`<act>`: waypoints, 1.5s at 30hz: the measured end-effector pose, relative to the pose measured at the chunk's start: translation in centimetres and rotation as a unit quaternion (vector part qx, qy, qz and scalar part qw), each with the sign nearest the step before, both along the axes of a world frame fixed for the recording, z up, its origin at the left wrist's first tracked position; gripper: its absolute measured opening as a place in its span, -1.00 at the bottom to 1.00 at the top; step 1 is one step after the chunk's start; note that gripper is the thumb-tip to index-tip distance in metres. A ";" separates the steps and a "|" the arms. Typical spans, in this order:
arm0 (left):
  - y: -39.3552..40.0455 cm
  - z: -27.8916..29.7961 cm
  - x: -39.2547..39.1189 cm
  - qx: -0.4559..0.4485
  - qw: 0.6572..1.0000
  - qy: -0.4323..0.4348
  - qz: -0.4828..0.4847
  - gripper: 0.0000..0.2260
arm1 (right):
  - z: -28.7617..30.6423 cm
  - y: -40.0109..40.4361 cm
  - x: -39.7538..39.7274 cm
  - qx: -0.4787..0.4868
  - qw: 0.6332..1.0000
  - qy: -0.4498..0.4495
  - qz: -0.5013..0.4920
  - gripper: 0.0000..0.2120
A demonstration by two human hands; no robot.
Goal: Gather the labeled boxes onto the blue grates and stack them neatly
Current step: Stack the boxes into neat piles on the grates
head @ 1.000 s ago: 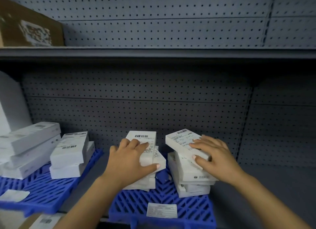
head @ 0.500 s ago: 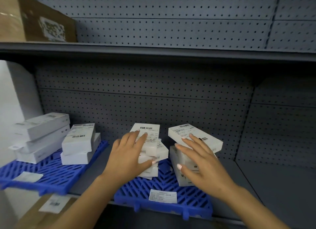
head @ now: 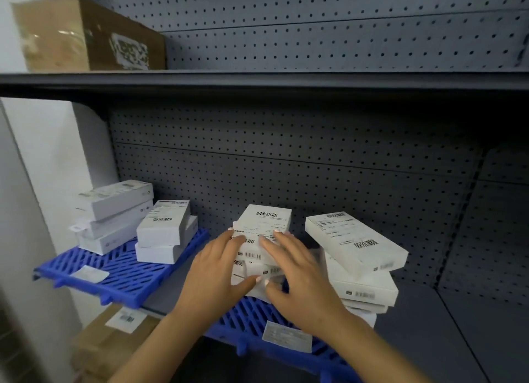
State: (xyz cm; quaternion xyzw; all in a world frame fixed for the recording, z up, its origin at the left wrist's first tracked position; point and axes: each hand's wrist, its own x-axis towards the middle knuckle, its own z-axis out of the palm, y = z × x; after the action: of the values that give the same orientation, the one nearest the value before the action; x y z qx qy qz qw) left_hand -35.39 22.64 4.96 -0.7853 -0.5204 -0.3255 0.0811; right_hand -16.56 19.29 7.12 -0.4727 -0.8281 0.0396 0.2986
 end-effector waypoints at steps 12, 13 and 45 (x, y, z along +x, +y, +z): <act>3.8 -1.1 -1.4 -0.002 0.989 -0.083 -0.122 -0.46 | -3.8 3.9 -1.8 0.118 0.986 0.058 -0.104 -0.51; 4.2 -1.2 -1.6 -0.006 0.985 -0.098 -0.141 -0.47 | -3.9 4.0 -2.0 0.125 0.984 0.063 -0.109 -0.51; 12.4 -5.3 -4.4 -0.283 0.892 -0.167 -0.310 0.00 | -4.4 4.4 -3.9 -0.084 0.947 0.120 -0.285 0.11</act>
State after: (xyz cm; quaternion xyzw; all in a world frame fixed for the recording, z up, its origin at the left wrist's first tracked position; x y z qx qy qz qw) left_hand -39.78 35.04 -0.30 -0.8307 -0.3262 -0.2991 -0.3378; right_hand -20.49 23.73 2.69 -0.7041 -0.6106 0.0792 0.3538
